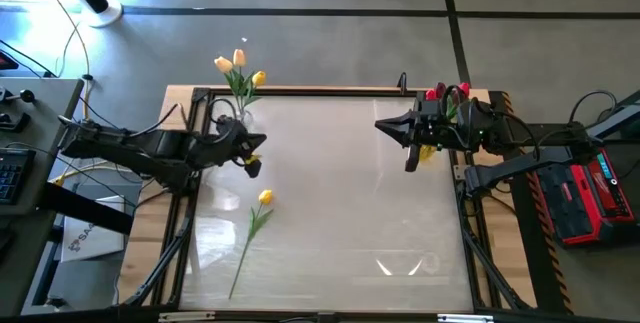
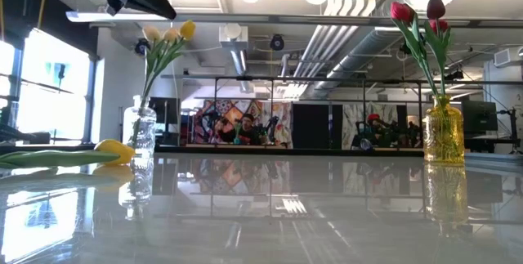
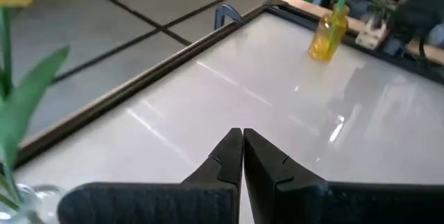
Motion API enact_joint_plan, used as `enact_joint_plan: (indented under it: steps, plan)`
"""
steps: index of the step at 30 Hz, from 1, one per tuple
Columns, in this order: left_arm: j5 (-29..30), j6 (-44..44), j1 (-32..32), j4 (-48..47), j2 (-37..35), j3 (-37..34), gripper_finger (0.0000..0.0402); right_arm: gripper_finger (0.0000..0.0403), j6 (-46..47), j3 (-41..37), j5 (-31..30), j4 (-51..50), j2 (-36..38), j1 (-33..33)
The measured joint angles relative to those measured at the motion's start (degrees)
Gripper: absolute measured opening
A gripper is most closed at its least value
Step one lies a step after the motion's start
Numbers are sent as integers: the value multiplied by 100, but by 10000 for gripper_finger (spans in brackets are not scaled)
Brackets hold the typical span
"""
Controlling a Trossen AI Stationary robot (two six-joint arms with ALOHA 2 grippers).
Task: Sort flowers into vase by color
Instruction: Put the yellow tulip into the transparent vase
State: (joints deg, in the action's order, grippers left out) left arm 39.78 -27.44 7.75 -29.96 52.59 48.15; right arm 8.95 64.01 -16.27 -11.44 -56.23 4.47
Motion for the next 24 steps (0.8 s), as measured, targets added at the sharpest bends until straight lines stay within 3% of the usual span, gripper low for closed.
enact_joint_plan:
  steps: [8, 18, 24]
  plan:
    - [479, -1544, -2, -81, 602, 166, 0, 0, 0, 0, 0, 0, 0, 2]
    - [-99, -2256, 167, -310, 1208, 489, 0, 0, 0, 0, 0, 0, 0, 2]
    - [-494, -3126, 485, -1346, 1476, 765, 0, 0, 2, 0, 0, 0, -1, 2]
